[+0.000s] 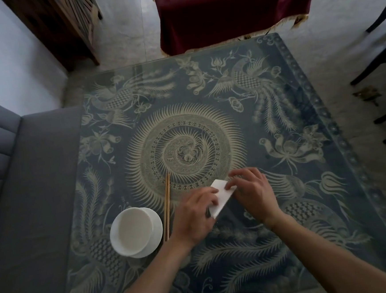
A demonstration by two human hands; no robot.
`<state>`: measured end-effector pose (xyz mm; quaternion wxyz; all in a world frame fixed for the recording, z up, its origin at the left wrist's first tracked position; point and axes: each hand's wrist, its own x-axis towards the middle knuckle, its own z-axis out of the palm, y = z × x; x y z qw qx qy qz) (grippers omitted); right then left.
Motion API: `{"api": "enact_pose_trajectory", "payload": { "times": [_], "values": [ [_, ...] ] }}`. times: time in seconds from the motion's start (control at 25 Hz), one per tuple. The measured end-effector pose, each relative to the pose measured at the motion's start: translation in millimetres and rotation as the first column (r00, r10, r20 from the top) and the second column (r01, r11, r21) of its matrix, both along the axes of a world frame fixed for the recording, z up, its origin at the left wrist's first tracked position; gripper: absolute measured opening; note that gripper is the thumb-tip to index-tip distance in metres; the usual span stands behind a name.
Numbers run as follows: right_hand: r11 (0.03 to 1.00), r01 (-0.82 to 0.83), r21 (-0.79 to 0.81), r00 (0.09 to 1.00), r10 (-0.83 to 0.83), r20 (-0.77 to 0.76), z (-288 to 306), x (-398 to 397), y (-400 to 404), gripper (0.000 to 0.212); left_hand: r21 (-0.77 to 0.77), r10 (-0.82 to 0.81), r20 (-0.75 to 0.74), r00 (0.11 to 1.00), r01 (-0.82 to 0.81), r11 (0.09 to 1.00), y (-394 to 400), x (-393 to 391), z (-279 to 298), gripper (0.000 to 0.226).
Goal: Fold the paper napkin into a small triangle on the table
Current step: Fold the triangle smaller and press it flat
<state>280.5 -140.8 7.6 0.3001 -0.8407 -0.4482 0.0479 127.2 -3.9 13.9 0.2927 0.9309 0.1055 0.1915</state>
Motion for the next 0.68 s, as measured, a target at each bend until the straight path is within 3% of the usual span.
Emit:
{"api": "enact_pose_trajectory", "payload": {
  "times": [0.16, 0.32, 0.68],
  "values": [
    [0.992, -0.030, -0.123, 0.999, 0.035, 0.036, -28.1, -23.5, -33.7, 0.019, 0.045, -0.102, -0.160, 0.982, 0.111, 0.993, -27.8, -23.0, -23.3, 0.024],
    [0.978, -0.067, -0.198, 0.997, 0.074, 0.031, -47.5, -38.7, -65.0, 0.024, -0.006, -0.149, -0.288, 0.946, 0.154, 0.988, -51.0, -39.4, -40.1, 0.019],
    [0.977, -0.021, -0.211, 1.000, 0.023, 0.007, -53.5, -48.2, -87.9, 0.022, -0.120, -0.016, -0.405, 0.914, -0.036, 0.992, -60.4, -45.0, -51.8, 0.028]
  ]
}}
